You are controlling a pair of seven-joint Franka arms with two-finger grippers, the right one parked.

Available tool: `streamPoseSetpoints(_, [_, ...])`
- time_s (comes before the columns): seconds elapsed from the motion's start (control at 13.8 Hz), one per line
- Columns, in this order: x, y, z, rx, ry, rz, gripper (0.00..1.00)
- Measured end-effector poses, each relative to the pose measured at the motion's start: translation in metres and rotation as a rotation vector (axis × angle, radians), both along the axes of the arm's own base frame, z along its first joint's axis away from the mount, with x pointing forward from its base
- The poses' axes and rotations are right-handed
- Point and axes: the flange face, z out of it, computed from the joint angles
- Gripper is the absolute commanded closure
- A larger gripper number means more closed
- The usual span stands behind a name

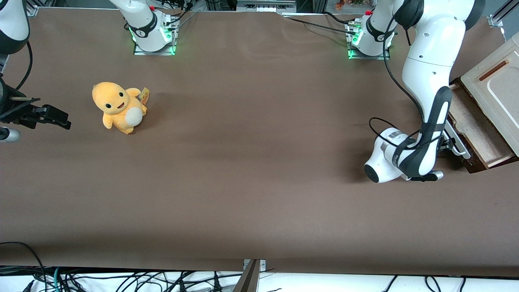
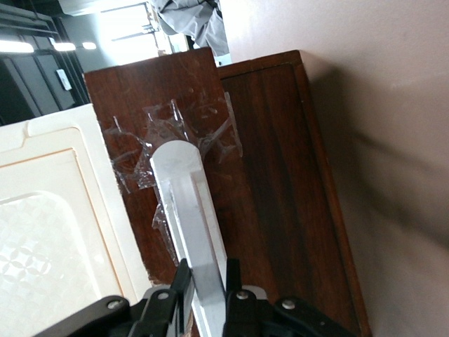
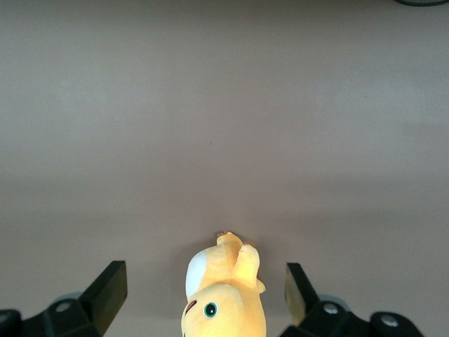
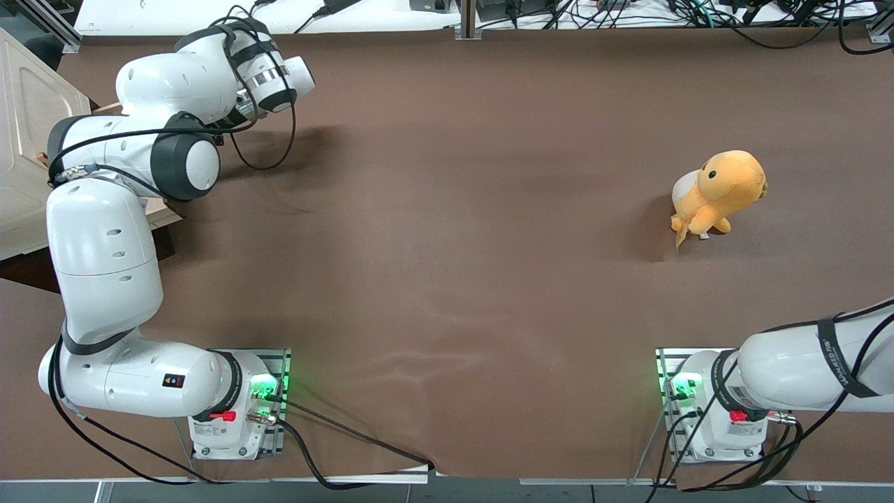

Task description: Open lower drawer with left arm only

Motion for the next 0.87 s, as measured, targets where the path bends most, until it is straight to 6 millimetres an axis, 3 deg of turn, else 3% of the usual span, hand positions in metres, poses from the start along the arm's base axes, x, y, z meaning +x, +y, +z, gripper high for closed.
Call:
streamPoseSetpoints(0.07, [0.002,-0.001,0.002,-0.013,-0.006,0.01,0.91])
streamPoseSetpoints(0.22, [0.005,-0.003,0.005,-0.03,-0.01,0.021,0.0])
streamPoseSetpoints(0.51, [0.003,-0.015,0.004,-0.116,0.004,0.079,0.0])
streamPoseSetpoints(0.87, [0.031,-0.039,0.052,-0.317,-0.125,0.212,0.0])
